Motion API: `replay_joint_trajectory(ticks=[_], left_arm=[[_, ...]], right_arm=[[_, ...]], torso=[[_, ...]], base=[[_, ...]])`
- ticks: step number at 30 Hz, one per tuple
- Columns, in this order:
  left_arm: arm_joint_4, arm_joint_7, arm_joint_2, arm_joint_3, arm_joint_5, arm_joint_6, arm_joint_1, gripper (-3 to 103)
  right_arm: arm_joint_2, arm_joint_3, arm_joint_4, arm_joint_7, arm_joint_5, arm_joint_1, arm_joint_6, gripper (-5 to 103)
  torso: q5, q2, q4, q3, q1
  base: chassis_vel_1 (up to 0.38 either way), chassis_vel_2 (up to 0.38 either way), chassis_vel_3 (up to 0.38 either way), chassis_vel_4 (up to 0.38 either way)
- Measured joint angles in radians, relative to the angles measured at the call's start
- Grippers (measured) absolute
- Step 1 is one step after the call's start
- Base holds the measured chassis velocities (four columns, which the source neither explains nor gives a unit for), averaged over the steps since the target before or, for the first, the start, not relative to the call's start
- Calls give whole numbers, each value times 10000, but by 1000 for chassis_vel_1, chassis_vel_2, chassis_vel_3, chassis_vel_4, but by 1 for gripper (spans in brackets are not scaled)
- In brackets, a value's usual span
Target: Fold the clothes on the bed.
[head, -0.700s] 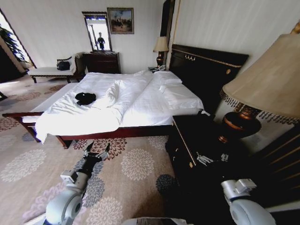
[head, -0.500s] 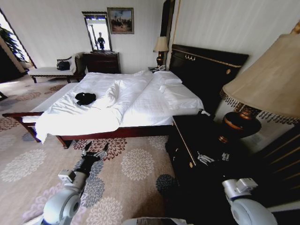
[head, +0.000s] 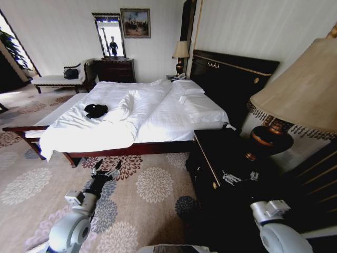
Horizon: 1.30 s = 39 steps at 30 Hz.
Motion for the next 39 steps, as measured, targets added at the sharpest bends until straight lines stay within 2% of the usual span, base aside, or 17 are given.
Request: replay_joint_trajectory(ticks=[18,25,39], left_arm=[[-86,0,-121,238,210,9,131,100],[-164,0,-537,453,411,-24,517,100],[-219,-1,-386,668,538,-36,430,100]], right_arm=[[26,5,53,29,-45,-77,40,100],[121,-131,-9,42,-160,-81,71,100],[120,-201,-26,119,-162,-84,194,100]], torso=[[1,0,-1,0,0],[0,1,1,0,-1],[-1,-1,1,2,3]], base=[[-29,37,37,-30],[-62,61,50,-83],[-144,145,151,-155]])
